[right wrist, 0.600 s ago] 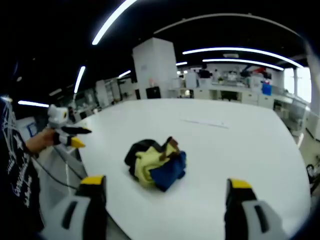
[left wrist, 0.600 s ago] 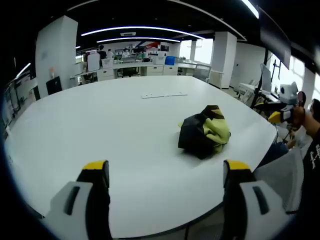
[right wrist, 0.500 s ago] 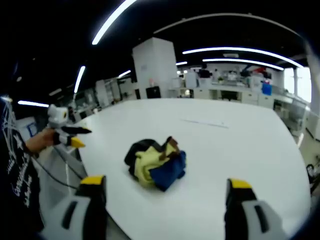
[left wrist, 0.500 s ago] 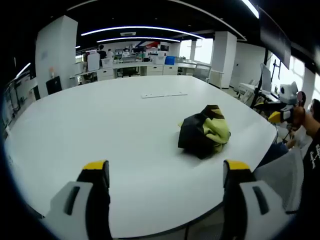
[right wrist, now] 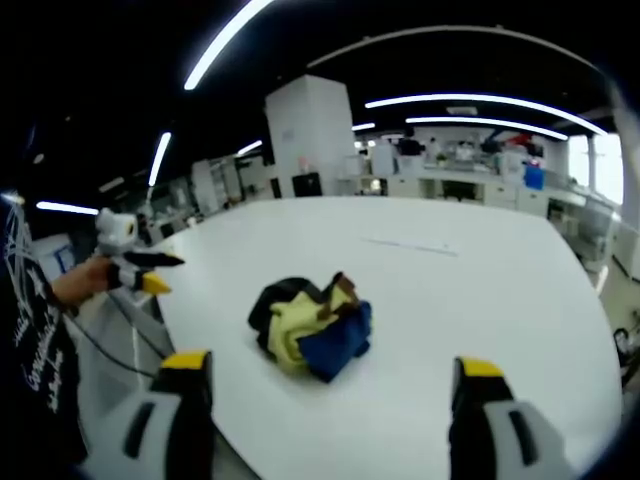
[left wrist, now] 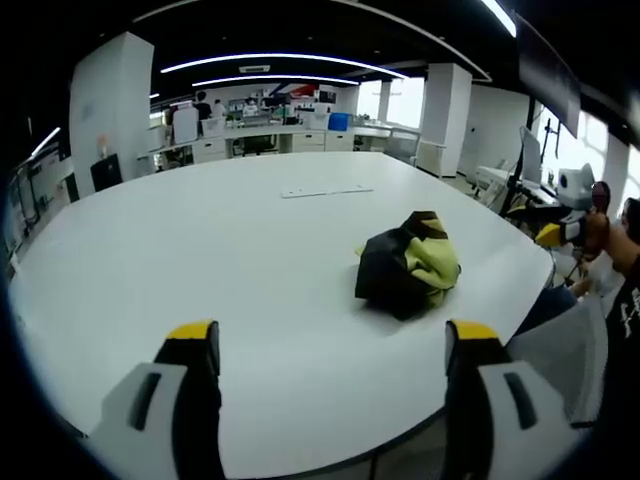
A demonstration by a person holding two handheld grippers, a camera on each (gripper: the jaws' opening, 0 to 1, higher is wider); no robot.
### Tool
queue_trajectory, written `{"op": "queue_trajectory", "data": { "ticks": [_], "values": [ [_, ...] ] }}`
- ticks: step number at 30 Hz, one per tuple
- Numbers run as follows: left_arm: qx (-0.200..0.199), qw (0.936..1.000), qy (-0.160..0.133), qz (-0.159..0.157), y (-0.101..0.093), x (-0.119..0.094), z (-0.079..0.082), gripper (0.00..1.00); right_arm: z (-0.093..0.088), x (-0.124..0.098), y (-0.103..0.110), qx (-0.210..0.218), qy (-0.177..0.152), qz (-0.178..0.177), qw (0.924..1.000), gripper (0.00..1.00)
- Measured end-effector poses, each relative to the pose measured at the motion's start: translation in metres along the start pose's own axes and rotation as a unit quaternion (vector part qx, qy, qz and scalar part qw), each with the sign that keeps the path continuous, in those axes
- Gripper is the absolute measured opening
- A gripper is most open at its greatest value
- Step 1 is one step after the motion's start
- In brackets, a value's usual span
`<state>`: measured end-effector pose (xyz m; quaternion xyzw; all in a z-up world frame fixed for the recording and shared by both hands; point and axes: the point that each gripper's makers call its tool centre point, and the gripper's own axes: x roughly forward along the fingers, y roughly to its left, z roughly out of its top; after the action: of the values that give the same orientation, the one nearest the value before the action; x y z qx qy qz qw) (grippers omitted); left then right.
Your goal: Fold the garment on the visible template until the final outline fits inside the template.
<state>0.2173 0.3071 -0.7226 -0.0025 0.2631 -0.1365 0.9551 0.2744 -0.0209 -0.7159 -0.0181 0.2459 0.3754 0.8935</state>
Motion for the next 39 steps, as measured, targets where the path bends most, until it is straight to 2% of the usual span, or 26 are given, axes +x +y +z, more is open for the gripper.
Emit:
{"op": "queue_trajectory", "data": {
  "ticks": [11,21,23,26,28,34,39],
  "values": [
    [0.005,0.9999,-0.003,-0.012,-0.002,0.010,0.005,0.87,0.004,0.007,-0.007,0.003,-0.006,0.007,1.0000,0.99],
    [0.009,0.9993,-0.006,-0.037,-0.009,0.029,0.013,0.83,0.013,0.028,-0.015,-0.003,-0.017,0.016,0.9997,0.98],
    [0.013,0.9991,-0.008,-0.039,-0.008,0.033,0.015,0.82,0.017,0.033,-0.013,-0.006,-0.023,0.021,0.9995,0.93],
    [0.016,0.9978,-0.030,-0.057,-0.015,0.040,0.027,0.81,0.022,0.043,-0.013,-0.002,-0.028,0.031,0.9991,0.93],
    [0.014,0.9972,-0.035,-0.064,-0.016,0.045,0.032,0.79,0.023,0.049,-0.015,-0.009,-0.028,0.034,0.9990,0.91],
    [0.025,0.9952,-0.031,-0.089,-0.023,0.066,0.036,0.73,0.028,0.064,-0.019,-0.028,-0.029,0.046,0.9981,0.80],
    [0.020,0.9925,-0.044,-0.113,-0.030,0.082,0.042,0.65,0.026,0.077,-0.020,-0.041,-0.028,0.062,0.9969,0.71]
  ]
}}
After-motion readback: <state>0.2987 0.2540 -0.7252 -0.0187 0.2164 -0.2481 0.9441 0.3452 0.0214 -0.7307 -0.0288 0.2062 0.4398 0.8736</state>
